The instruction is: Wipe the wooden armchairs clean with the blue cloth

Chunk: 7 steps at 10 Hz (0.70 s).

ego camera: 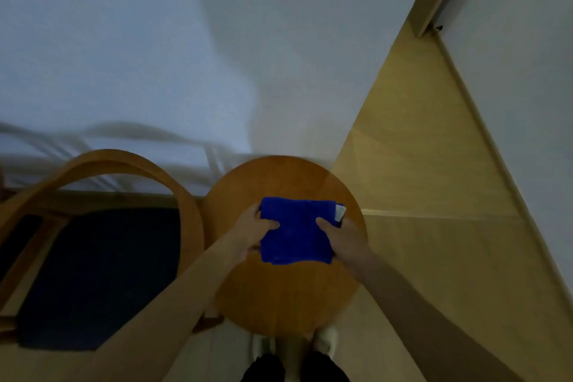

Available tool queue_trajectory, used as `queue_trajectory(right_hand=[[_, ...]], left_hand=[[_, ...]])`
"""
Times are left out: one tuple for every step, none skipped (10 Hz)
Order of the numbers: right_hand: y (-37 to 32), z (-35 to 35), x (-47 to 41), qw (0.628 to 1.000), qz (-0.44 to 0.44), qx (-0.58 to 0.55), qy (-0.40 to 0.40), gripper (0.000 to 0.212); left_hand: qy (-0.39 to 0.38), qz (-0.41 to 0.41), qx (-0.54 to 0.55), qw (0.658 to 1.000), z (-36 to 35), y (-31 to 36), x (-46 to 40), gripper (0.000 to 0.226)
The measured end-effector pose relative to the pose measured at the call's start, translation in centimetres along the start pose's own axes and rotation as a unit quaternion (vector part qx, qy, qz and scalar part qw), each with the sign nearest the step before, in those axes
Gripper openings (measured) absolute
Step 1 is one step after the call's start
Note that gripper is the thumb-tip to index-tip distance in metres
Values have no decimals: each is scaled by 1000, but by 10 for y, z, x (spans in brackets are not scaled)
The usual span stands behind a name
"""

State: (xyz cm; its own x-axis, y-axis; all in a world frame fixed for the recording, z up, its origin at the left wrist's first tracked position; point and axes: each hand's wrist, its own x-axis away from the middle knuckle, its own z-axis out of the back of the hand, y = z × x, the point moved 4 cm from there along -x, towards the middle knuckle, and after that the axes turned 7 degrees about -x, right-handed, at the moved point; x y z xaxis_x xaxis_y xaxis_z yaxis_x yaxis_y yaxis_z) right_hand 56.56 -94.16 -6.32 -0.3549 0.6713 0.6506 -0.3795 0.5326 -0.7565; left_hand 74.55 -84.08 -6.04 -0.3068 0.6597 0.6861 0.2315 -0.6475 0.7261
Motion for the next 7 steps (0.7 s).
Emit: queue_trajectory(right_hand=[[27,3,-37,998,-61,3,-6,27],[58,-3,-74,995,-102,-8,-18,44],[99,-11,-107,992,-122,-2,-16,52],[133,-16,-129,994,-109,-13,18,56],[164,-20,-141,992,-105,-61,26,60],[189,-13,-143,988,-129,-52,60,75],[199,1,-134,983,-148,18,104,83]], left_hand=[[28,-15,-43,999,-4,-30,-43,64],[36,0,-76,996,-5,-70,-76,78],[68,14,-72,995,-7,-111,-108,76],[150,-19,-51,987,-5,-147,-134,57],[180,-37,-32,982,-10,-175,-148,50],[173,-21,-34,984,-12,-198,-155,44],[139,28,-111,984,-14,-210,-147,38]])
